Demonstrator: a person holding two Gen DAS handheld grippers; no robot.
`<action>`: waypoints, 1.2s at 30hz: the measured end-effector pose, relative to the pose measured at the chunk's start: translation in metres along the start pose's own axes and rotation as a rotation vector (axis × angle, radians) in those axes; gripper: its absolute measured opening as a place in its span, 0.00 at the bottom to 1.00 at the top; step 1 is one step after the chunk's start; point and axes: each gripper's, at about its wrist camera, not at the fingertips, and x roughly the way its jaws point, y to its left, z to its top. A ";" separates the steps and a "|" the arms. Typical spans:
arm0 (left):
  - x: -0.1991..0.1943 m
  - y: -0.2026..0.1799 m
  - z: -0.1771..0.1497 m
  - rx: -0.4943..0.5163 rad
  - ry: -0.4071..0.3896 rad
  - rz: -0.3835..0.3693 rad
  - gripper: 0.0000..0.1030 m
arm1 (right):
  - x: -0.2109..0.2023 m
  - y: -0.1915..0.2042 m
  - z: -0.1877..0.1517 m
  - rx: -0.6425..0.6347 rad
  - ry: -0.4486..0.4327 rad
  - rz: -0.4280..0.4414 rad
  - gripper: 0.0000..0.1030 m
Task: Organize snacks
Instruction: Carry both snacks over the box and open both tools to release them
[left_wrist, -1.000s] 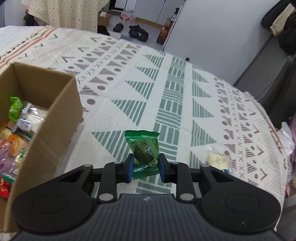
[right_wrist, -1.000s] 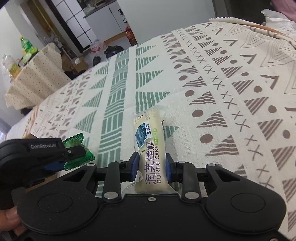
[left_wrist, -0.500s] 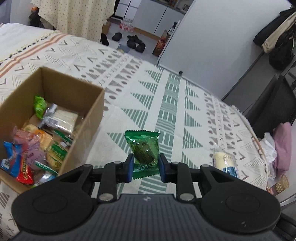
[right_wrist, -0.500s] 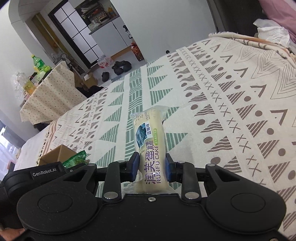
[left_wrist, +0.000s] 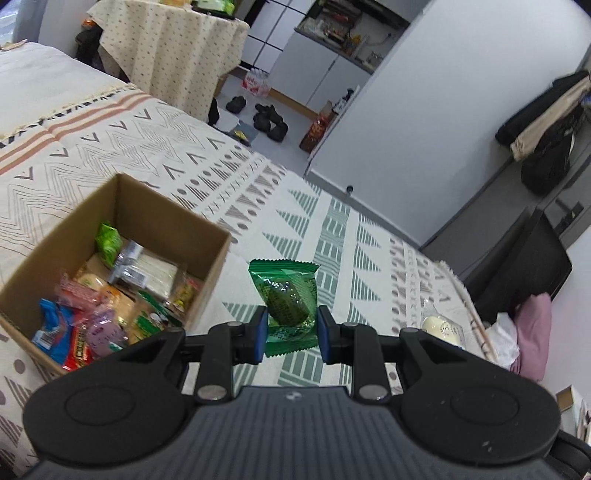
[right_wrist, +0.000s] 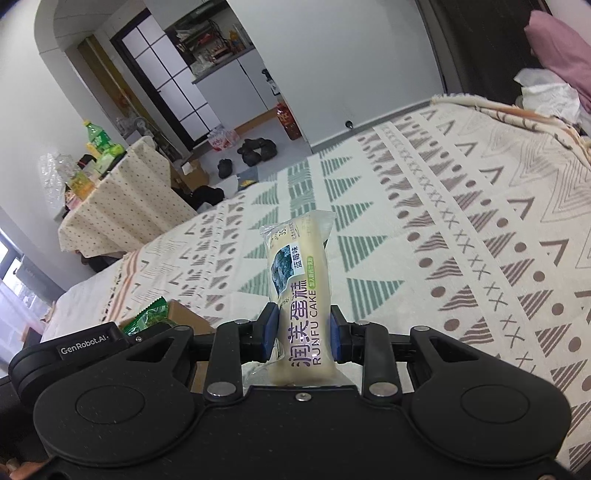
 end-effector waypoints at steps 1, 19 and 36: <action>-0.003 0.003 0.002 -0.008 -0.006 0.000 0.26 | -0.002 0.004 0.000 -0.002 -0.004 0.003 0.27; -0.026 0.077 0.035 -0.180 -0.049 0.031 0.26 | 0.008 0.064 -0.012 -0.032 0.011 0.063 0.27; -0.019 0.128 0.049 -0.295 -0.052 0.081 0.26 | 0.050 0.126 -0.030 -0.069 0.096 0.126 0.27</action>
